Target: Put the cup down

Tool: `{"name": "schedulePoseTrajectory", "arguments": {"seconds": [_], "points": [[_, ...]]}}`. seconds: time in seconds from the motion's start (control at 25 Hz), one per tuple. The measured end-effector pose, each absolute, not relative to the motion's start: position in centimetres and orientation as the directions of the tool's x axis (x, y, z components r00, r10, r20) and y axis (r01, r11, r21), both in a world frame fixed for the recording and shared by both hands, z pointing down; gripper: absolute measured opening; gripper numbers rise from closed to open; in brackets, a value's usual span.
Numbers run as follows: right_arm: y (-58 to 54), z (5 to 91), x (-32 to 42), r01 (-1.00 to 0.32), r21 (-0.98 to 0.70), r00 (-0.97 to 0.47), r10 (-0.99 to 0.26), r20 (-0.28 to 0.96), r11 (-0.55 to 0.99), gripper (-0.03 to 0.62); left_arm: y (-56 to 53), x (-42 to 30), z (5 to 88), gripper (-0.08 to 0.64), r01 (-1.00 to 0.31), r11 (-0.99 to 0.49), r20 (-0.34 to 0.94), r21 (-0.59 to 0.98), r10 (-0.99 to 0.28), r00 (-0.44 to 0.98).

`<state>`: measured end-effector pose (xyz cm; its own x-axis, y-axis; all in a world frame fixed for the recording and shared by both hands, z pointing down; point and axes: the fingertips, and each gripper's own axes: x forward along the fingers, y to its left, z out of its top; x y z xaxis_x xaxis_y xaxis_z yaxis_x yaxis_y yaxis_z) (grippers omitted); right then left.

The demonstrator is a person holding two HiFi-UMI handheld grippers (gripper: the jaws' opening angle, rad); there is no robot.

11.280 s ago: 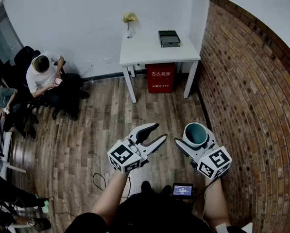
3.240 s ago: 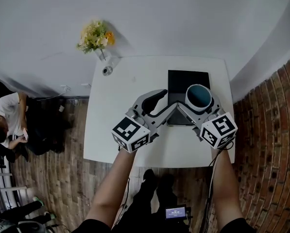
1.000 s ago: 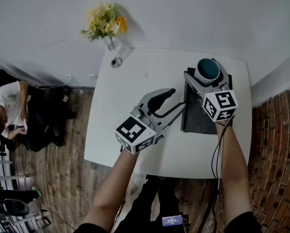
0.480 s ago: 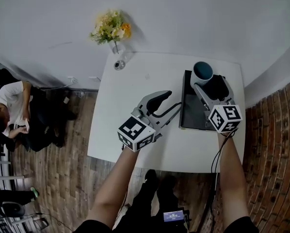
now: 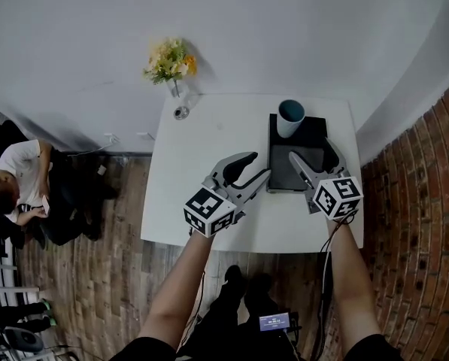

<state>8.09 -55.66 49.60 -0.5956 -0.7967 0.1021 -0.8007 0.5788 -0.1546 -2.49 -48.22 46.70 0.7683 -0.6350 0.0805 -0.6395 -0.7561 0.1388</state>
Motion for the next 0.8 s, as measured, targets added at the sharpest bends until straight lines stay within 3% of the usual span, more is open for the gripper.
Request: {"name": "schedulePoseTrajectory", "arguments": {"seconds": [0.2,0.8], "points": [[-50.4,48.1,7.6,-0.771,-0.163,-0.634,-0.766,0.103,0.616,0.359,-45.2,-0.9,45.6,0.187,-0.608,-0.781,0.088,0.144,-0.602,0.794],[-38.2,44.8,7.7,-0.719,-0.222,-0.688,-0.720,0.091,0.659,0.230,-37.6,1.3,42.7,0.187,-0.581,-0.795,0.055,0.176,-0.581,0.812]]}}
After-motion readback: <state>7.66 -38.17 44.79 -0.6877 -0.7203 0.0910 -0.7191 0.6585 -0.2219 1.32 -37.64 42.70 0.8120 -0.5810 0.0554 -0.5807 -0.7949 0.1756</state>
